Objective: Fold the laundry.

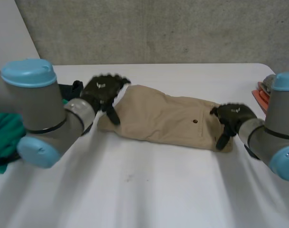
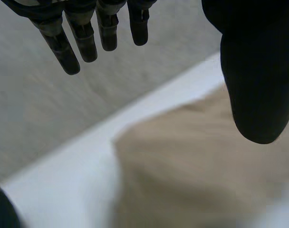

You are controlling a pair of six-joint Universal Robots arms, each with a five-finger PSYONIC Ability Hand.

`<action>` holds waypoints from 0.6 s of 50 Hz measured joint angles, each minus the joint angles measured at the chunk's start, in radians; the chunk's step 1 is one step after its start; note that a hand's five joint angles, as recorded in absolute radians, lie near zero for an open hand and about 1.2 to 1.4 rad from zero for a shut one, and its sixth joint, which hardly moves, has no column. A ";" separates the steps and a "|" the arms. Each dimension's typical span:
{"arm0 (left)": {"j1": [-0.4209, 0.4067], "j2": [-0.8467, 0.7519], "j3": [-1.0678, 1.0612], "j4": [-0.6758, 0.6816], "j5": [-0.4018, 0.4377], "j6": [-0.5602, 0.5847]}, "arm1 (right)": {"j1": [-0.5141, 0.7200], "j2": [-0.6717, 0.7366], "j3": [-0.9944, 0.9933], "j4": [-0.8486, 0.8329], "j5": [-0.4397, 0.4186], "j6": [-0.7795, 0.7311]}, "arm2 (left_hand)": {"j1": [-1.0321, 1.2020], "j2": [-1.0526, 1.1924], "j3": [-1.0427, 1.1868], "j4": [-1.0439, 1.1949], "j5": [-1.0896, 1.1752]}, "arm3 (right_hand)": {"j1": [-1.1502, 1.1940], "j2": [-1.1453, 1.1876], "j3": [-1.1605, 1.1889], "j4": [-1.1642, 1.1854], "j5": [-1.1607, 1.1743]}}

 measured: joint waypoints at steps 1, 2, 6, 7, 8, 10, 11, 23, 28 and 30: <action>0.001 0.006 -0.007 -0.018 0.007 -0.007 | -0.003 -0.001 0.009 0.005 -0.005 0.007 | 0.000 0.000 0.000 0.000 0.000 | 0.018 0.012 0.015 0.016 0.016; 0.004 0.021 -0.023 -0.059 0.021 -0.021 | -0.004 -0.002 0.015 0.006 -0.008 0.011 | 0.000 0.000 0.000 0.000 0.000 | 0.026 0.017 0.021 0.022 0.022; 0.009 0.058 -0.069 -0.135 0.037 -0.041 | -0.013 0.006 0.072 -0.051 -0.020 0.011 | 0.000 0.000 0.000 0.000 0.000 | 0.050 0.029 0.045 0.046 0.048; 0.010 0.069 -0.086 -0.141 0.036 -0.043 | -0.013 0.014 0.085 -0.083 -0.018 0.002 | 0.000 0.000 0.000 0.000 0.000 | 0.109 0.081 0.096 0.098 0.099; 0.011 0.077 -0.099 -0.140 0.035 -0.044 | -0.013 0.022 0.093 -0.111 -0.015 -0.006 | 0.000 0.000 0.000 0.000 0.000 | 0.159 0.138 0.148 0.151 0.150; 0.012 0.090 -0.121 -0.122 0.030 -0.044 | -0.013 0.039 0.100 -0.155 -0.005 -0.020 | 0.000 0.000 0.000 0.000 0.000 | 0.298 0.286 0.284 0.288 0.285; 0.012 0.095 -0.132 -0.108 0.028 -0.044 | -0.013 0.048 0.101 -0.174 0.002 -0.026 | 0.000 0.000 0.000 0.000 0.000 | 0.405 0.398 0.391 0.378 0.373; 0.021 0.150 -0.219 0.048 -0.018 -0.052 | -0.078 -0.001 0.146 -0.265 0.104 -0.093 | 0.000 0.000 0.000 0.000 0.000 | 0.791 0.864 0.875 0.914 0.830; 0.029 0.170 -0.236 0.057 -0.027 -0.054 | -0.158 -0.071 0.186 -0.270 0.095 -0.219 | 0.000 0.000 0.000 0.000 0.000 | 0.810 0.871 0.875 0.914 0.845; 0.034 0.180 -0.246 0.057 -0.027 -0.054 | -0.181 -0.084 0.191 -0.267 0.091 -0.287 | 0.000 0.000 0.000 0.000 0.000 | 0.810 0.871 0.875 0.914 0.845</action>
